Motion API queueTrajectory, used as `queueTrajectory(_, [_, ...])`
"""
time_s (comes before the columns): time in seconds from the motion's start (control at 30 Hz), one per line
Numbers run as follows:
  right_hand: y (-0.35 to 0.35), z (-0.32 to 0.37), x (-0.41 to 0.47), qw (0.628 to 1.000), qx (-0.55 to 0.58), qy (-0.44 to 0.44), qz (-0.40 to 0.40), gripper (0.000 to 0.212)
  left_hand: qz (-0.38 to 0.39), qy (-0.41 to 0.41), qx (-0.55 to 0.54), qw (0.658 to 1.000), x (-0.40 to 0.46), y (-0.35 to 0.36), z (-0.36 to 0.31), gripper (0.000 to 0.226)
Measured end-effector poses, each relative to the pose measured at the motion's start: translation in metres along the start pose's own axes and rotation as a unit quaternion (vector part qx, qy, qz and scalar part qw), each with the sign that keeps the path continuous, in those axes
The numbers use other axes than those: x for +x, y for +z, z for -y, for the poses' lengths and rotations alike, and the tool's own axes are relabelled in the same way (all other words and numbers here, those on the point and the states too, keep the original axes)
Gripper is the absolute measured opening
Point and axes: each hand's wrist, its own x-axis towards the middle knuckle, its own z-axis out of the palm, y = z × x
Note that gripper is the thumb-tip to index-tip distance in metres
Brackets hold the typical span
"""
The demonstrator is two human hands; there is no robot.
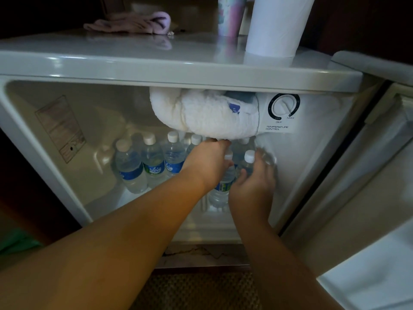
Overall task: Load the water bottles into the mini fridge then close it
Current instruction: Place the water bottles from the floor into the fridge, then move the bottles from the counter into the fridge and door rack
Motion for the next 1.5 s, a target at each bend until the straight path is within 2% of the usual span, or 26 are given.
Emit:
queueTrajectory(0.2, [-0.008,0.009,-0.006,0.997,-0.029,0.007,0.064,0.057,0.006,-0.026,-0.011,1.0,-0.013,-0.006,0.003,0.053])
queueTrajectory(0.33, [-0.026,0.022,-0.015,0.985,-0.08,0.024,0.153,0.067,-0.095,-0.025,-0.053,0.994,-0.061,-0.029,0.014,0.046])
queueTrajectory(0.43, [-0.052,0.048,-0.031,0.98,-0.063,-0.028,0.186,0.062,-0.152,-0.043,-0.092,0.983,-0.11,-0.064,0.023,0.043])
queueTrajectory(0.57, [-0.095,0.093,-0.043,0.973,-0.004,-0.162,0.163,0.051,-0.243,-0.037,-0.062,0.967,-0.161,-0.139,0.026,0.037])
queueTrajectory(0.67, [-0.131,0.145,-0.036,0.961,0.039,-0.242,0.126,0.048,-0.302,-0.003,-0.031,0.953,-0.185,-0.208,0.01,0.026])
queueTrajectory(0.83, [-0.218,0.26,0.0,0.946,0.061,-0.305,0.09,0.04,-0.368,0.045,0.001,0.929,-0.194,-0.344,-0.055,0.025])
queueTrajectory(0.93, [-0.277,0.334,0.029,0.931,0.048,-0.343,0.119,0.042,-0.354,0.062,-0.015,0.933,-0.178,-0.419,-0.1,0.028])
queueTrajectory(1.03, [-0.325,0.396,0.07,0.904,0.023,-0.383,0.189,0.052,-0.32,0.074,-0.039,0.944,-0.155,-0.486,-0.14,0.034])
queueTrajectory(1.13, [-0.37,0.454,0.114,0.9,-0.002,-0.366,0.236,0.06,-0.283,0.071,-0.058,0.955,-0.136,-0.554,-0.179,0.042])
queueTrajectory(1.33, [-0.452,0.554,0.205,0.899,-0.072,-0.305,0.304,0.068,-0.237,-0.03,-0.03,0.971,-0.095,-0.696,-0.251,0.048])
queueTrajectory(1.5, [-0.502,0.615,0.273,0.89,-0.074,-0.284,0.348,0.065,-0.186,-0.097,-0.019,0.978,-0.071,-0.773,-0.293,0.05])
